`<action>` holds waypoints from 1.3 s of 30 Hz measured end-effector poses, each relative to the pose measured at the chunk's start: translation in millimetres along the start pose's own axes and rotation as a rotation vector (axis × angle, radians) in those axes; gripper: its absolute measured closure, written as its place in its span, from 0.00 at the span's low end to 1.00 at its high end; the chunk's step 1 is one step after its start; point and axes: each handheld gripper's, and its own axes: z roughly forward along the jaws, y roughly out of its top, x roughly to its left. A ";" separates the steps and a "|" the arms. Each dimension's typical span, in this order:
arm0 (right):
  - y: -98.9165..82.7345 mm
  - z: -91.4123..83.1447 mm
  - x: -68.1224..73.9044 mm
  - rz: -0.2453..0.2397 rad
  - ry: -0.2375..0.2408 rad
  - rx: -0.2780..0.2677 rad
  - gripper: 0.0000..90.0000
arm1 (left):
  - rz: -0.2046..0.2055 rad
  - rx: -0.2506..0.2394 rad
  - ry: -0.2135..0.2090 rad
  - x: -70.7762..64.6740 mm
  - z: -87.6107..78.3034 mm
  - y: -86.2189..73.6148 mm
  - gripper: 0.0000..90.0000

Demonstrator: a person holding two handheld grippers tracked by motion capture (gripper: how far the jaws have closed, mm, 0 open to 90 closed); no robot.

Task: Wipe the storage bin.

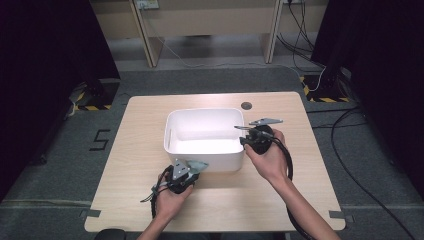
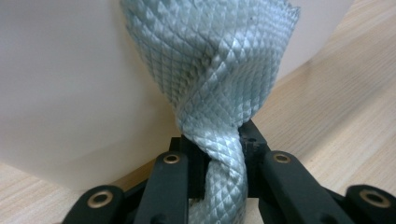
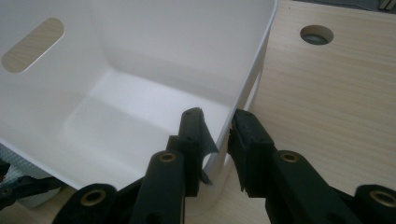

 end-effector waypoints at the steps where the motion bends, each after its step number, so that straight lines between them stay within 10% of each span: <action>1: 0.0 0.0 0.2 0.001 0.000 0.000 0.82 | 0.001 0.001 0.000 0.0 0.5 -0.3 0.86; 39: -0.2 0.7 0.9 0.008 0.001 -0.004 0.82 | -0.029 0.096 0.011 2.7 14.4 -3.5 0.86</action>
